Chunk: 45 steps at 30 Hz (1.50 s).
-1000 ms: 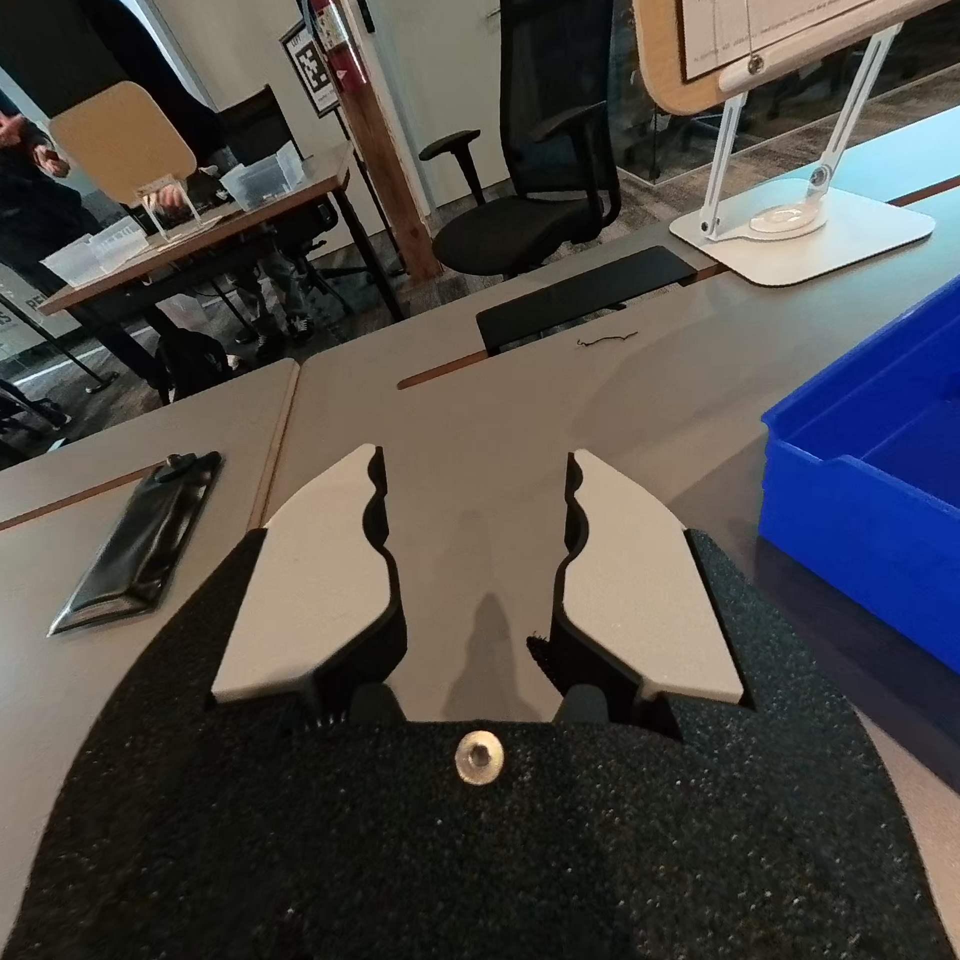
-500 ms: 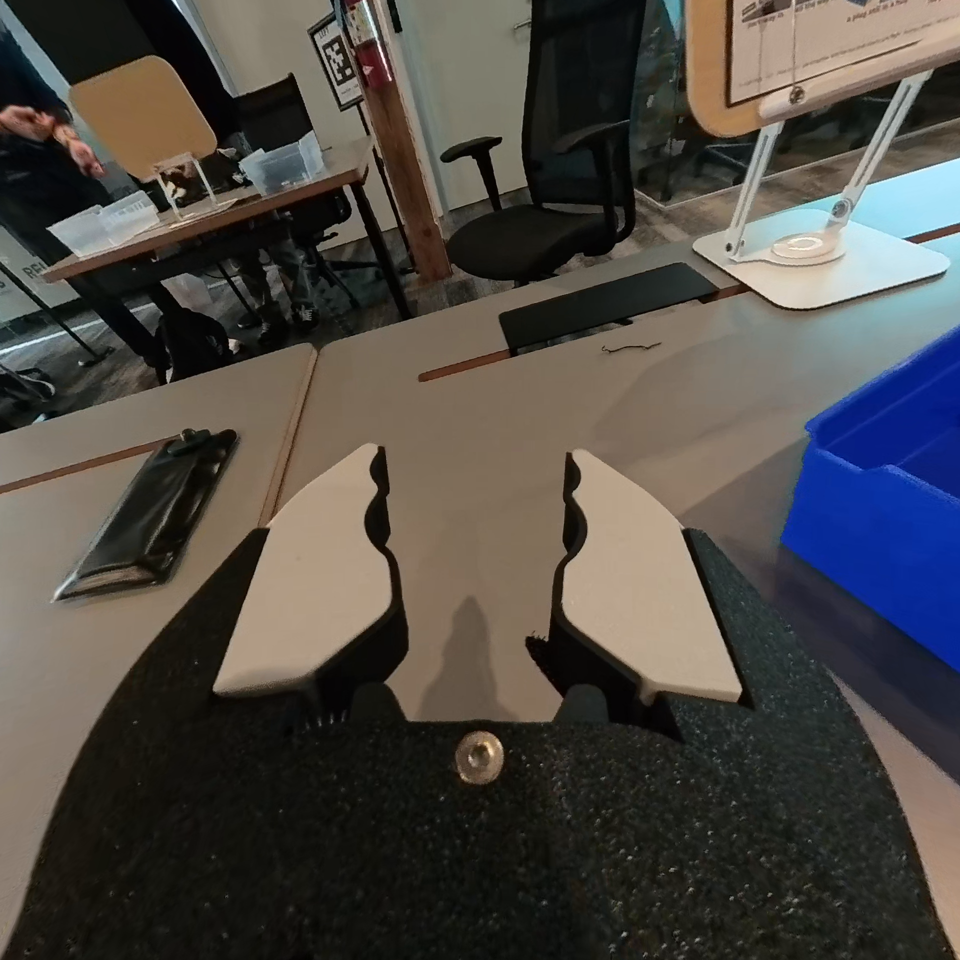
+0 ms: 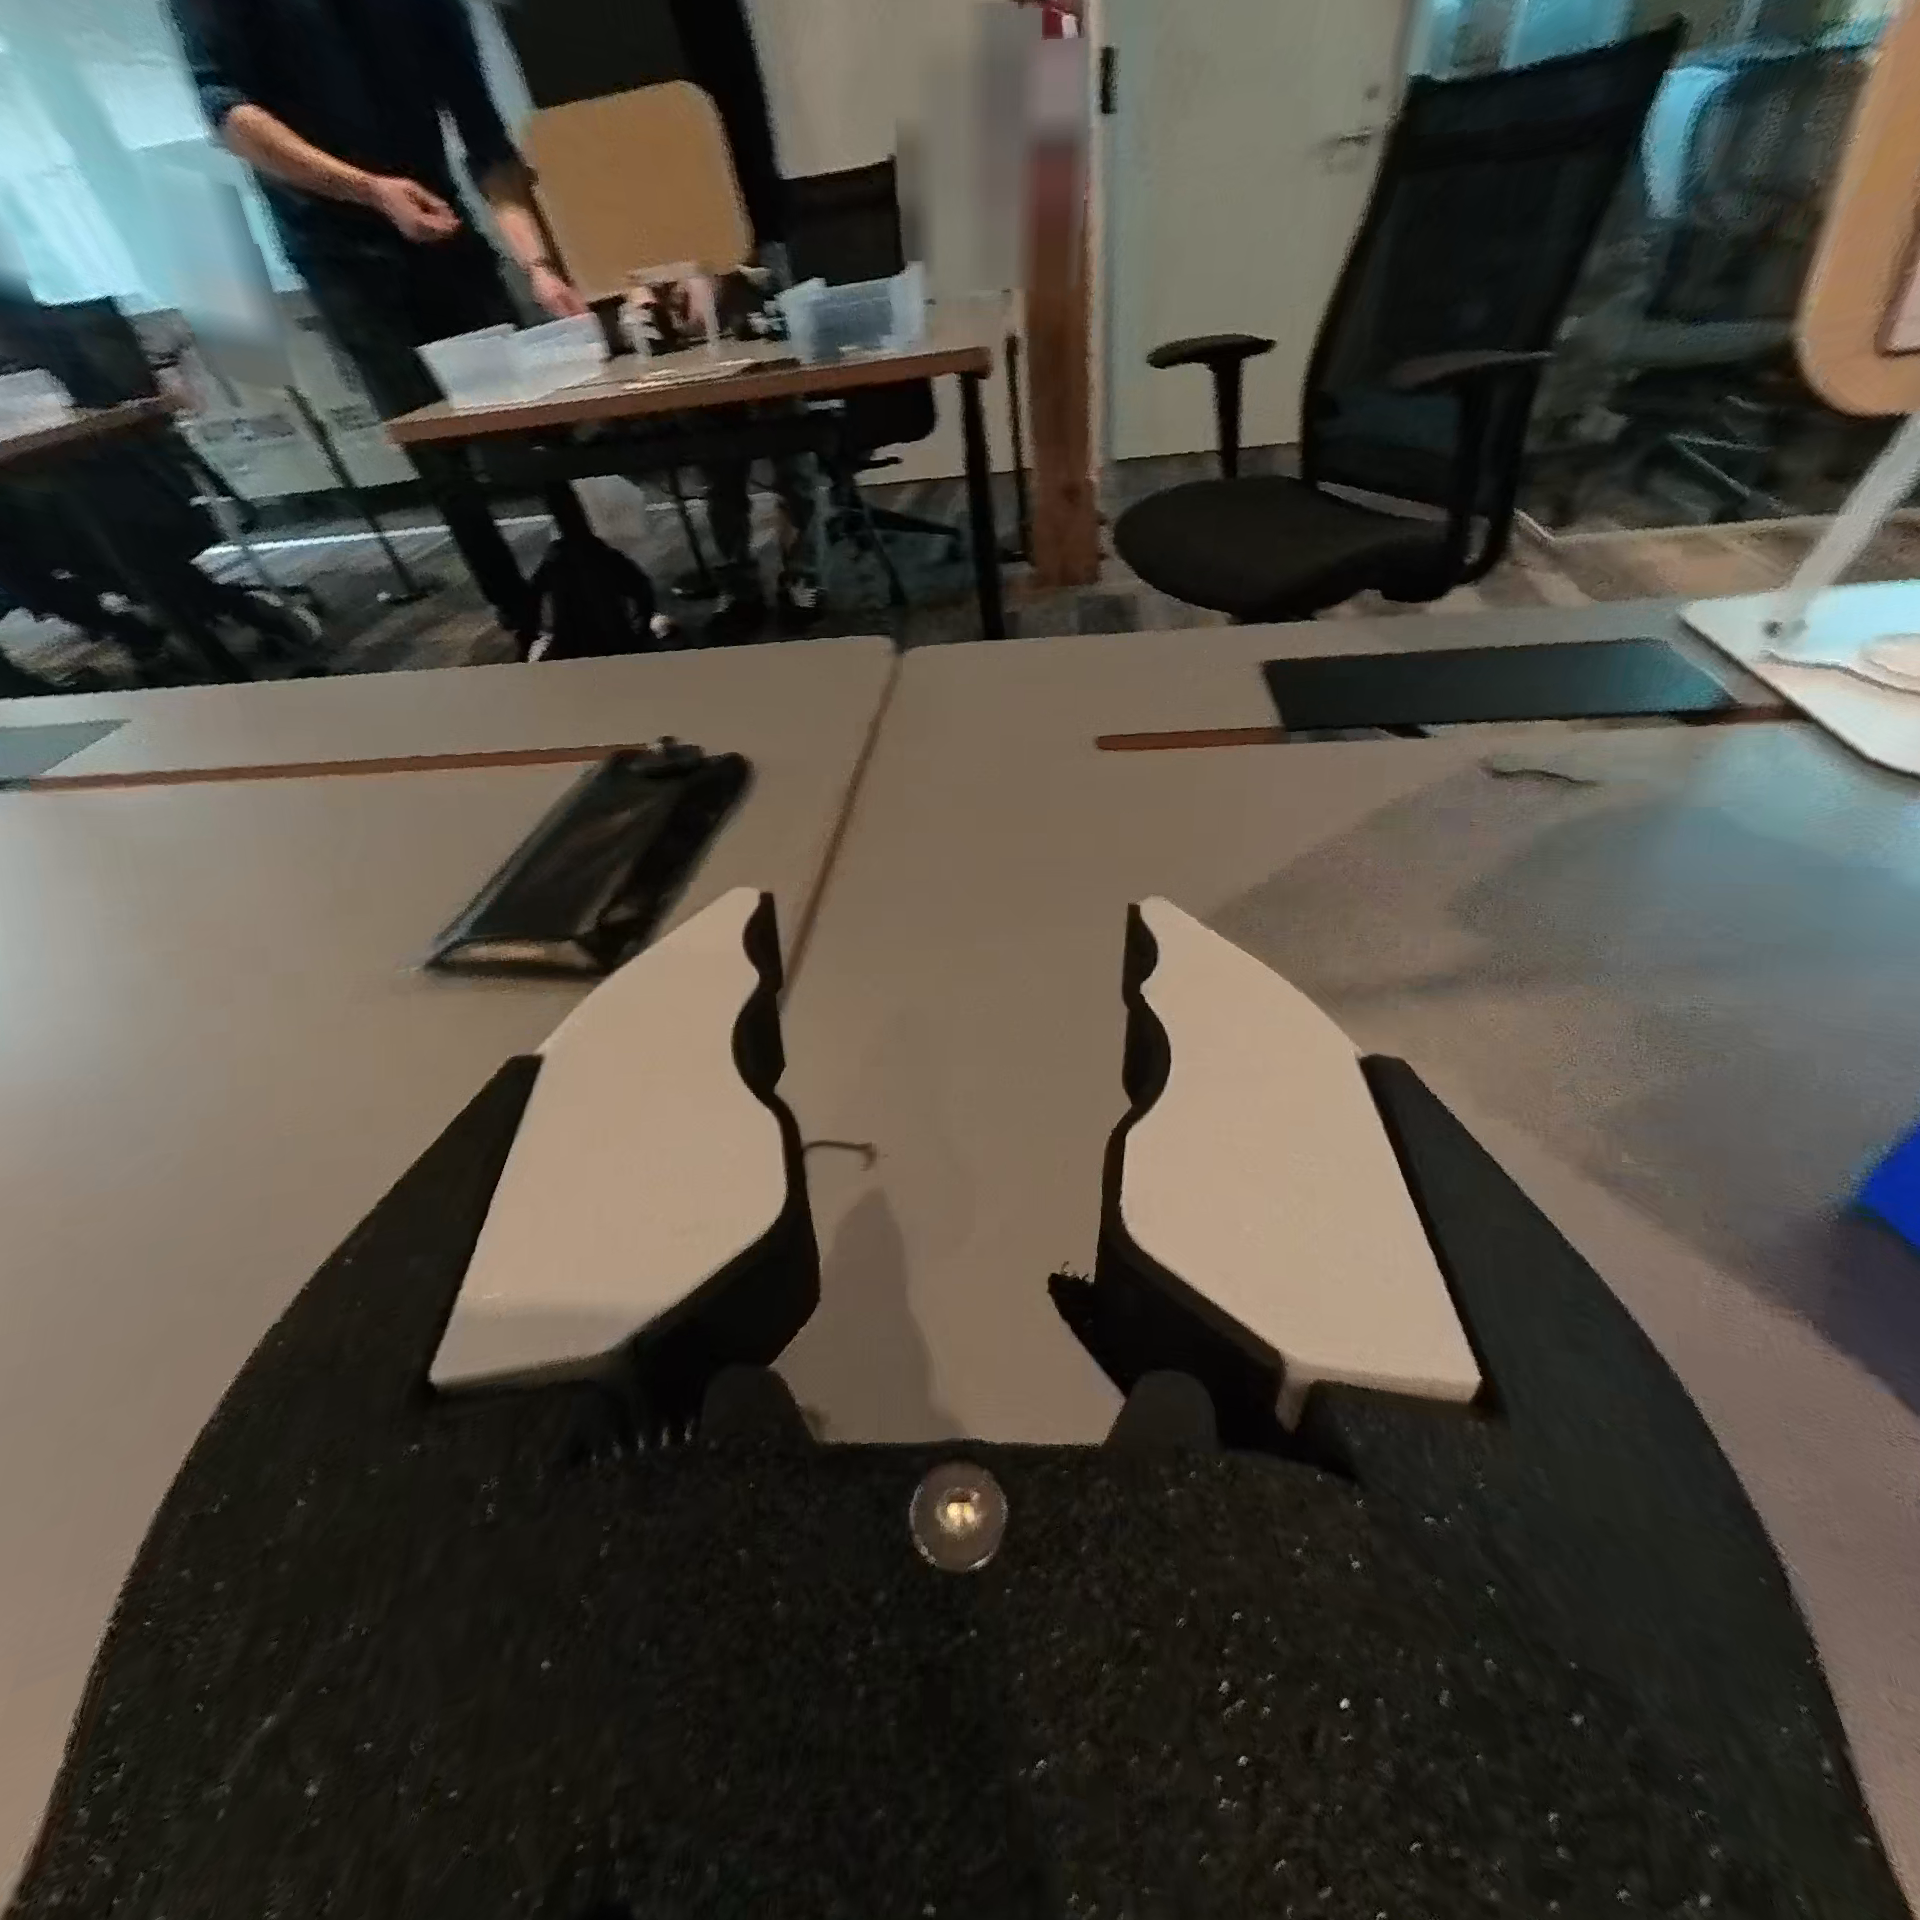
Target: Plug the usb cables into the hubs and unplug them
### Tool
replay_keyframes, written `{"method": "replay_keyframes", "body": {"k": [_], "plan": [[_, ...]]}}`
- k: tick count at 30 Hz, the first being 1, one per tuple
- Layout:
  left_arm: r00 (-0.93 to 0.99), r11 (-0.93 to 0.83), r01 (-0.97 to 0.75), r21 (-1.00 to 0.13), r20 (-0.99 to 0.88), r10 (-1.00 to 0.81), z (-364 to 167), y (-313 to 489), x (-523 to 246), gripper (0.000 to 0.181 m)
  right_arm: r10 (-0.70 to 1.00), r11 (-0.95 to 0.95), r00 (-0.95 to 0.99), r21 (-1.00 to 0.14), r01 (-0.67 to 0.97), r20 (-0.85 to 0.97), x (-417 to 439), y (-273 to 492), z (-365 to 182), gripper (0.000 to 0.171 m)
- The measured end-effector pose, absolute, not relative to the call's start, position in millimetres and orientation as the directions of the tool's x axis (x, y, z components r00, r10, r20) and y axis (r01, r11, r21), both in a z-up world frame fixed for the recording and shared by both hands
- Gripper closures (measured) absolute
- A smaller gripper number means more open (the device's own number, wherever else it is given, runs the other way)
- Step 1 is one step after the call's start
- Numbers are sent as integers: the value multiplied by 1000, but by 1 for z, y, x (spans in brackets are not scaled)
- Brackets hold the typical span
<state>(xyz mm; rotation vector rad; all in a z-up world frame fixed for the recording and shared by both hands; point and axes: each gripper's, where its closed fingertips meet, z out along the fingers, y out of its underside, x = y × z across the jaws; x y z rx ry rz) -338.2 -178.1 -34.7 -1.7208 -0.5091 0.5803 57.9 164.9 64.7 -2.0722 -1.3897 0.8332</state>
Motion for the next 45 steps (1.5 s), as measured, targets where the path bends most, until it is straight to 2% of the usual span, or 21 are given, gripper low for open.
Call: {"method": "replay_keyframes", "body": {"k": [7, 14, 21, 25, 29, 31, 33, 35, 38, 41, 43, 45], "plan": [[666, -107, 89, -990, -21, 746, -26, -253, -374, 119, 982, -127, 20, -588, 799, -185, -134, 73, 20, 165], [617, -108, 59, -992, -49, 786, -22, -279, -382, 120, 974, -104, -12, -498, 861, -224, -253, 21, -55, 164], [667, -152, 66, -986, -70, 742, -31, -254, -380, 120, 961, -267, 200, -458, 848, -189, -291, 31, -115, 165], [702, -170, 58, -984, -81, 707, -33, -237, -374, 120, 968, -252, 226, -447, 858, -110, -282, 39, -142, 165], [729, -177, 43, -983, -91, 679, -31, -225, -366, 120, 928, -354, 246, -460, 814, -280, -274, 35, -155, 159], [738, -189, 36, -981, -101, 667, -31, -219, -363, 119, 894, -413, 244, -485, 771, -374, -274, 36, -150, 159], [756, -195, 30, -980, -106, 646, -31, -212, -358, 118, 852, -480, 204, -563, 672, -482, -280, 40, -126, 158], [780, -204, 30, -978, -105, 617, -33, -204, -352, 116, 847, -486, 134, -650, 584, -514, -280, 47, -95, 154], [829, -225, 56, -973, -80, 553, -38, -190, -342, 106, 901, -392, 29, -785, 480, -433, -270, 52, -50, 146], [872, -252, 81, -964, -55, 487, -47, -174, -332, 92, 949, -253, -62, -865, 434, -309, -241, 43, -19, 126], [884, -306, 58, -950, -94, 459, -54, -166, -327, 84, 969, -142, -117, -881, 451, -216, -212, 34, -15, 100], [891, -364, 54, -930, -120, 438, -63, -159, -323, 76, 984, -51, -122, -869, 493, -127, -178, 33, -21, 90]]}}
